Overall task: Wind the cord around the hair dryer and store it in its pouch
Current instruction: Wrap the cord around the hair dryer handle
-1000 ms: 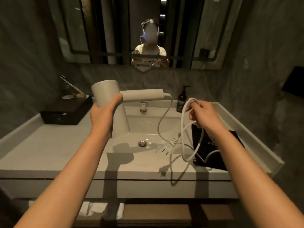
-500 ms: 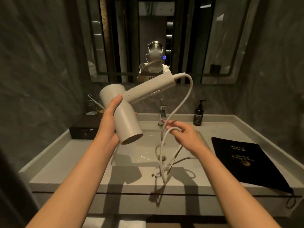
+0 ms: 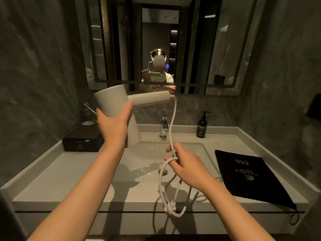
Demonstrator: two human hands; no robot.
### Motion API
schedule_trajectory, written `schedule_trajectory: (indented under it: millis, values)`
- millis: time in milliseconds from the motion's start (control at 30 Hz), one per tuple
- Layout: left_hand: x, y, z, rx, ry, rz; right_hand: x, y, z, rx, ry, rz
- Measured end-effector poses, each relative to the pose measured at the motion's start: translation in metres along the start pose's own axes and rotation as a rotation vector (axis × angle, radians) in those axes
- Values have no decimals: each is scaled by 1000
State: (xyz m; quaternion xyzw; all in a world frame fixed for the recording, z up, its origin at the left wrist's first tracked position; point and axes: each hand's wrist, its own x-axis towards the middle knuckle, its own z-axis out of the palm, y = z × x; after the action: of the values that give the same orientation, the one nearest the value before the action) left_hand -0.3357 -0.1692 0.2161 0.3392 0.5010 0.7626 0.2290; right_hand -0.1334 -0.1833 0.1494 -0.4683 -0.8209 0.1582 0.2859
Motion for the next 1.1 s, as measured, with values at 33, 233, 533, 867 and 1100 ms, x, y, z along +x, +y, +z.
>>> schedule_trajectory:
  millis: [33, 233, 533, 867, 1100]
  values:
    - [0, -1, 1, 69, -18, 81, -4, 0, -3, -221, 66, -79]
    - [-7, -16, 11, 276, -287, 219, 5, -1, -36, -580, 351, -437]
    - [-34, -29, 21, 348, -631, 127, 22, -5, -99, -393, 174, -232]
    - [-48, -23, 43, 273, -558, 211, 29, -15, -85, -84, 236, -219]
    - [-37, -28, 44, 226, -470, 220, 16, -16, -108, 59, 194, -183]
